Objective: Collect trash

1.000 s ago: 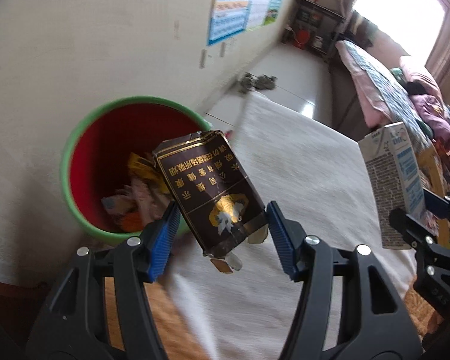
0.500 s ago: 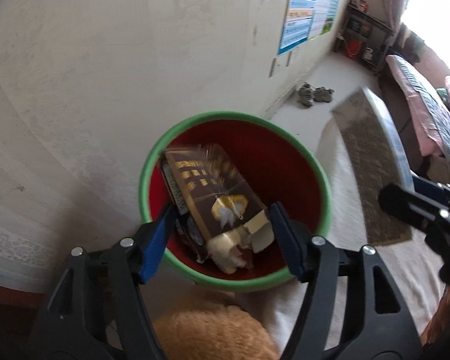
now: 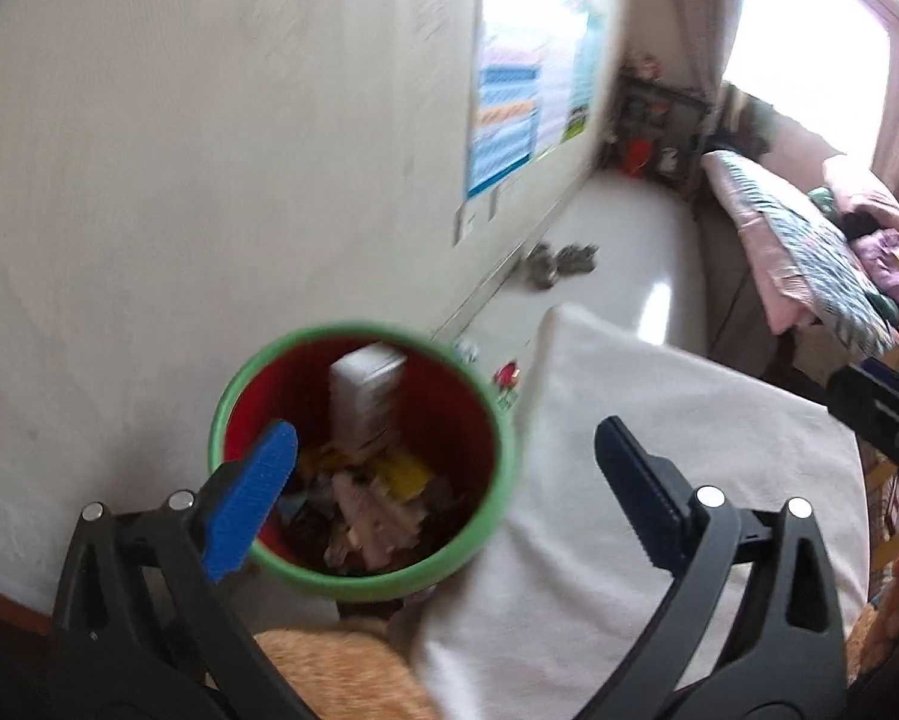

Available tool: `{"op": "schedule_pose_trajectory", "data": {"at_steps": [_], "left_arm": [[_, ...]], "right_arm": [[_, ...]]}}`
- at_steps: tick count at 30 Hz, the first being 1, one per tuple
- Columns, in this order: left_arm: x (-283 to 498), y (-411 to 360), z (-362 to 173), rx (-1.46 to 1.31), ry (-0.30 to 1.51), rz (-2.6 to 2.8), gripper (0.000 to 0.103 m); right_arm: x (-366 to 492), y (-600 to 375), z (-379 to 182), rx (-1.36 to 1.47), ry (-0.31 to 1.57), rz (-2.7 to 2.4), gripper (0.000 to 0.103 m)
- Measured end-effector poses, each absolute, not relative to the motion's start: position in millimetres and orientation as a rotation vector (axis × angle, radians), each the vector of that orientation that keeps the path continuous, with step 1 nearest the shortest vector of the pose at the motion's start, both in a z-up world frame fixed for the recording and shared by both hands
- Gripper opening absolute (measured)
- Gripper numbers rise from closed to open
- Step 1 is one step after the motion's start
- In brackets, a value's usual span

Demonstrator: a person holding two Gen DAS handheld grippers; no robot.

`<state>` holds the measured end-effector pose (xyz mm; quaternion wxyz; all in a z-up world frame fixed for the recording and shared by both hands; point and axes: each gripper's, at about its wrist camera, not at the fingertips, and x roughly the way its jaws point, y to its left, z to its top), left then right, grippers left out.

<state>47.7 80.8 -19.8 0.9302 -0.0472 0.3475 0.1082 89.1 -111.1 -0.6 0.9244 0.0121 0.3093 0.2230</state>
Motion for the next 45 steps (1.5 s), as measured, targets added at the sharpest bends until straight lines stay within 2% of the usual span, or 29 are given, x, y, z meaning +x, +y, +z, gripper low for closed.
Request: {"op": "schedule_pose_trajectory", "data": {"at_steps": [7, 13, 45], "left_arm": [[46.5, 32.9, 3.2, -0.027, 0.660, 0.179, 0.097], [39.2, 22.5, 12.6, -0.012, 0.636, 0.162, 0.097], [32.4, 17.5, 22.3, -0.064, 0.614, 0.173, 0.098]], "right_arm": [[55.3, -164.4, 12.2, 0.029, 0.485, 0.320, 0.096], [35.7, -191.8, 17.7, 0.068, 0.317, 0.239, 0.096], [29.6, -208.3, 2.3, 0.044, 0.370, 0.192, 0.096]]}}
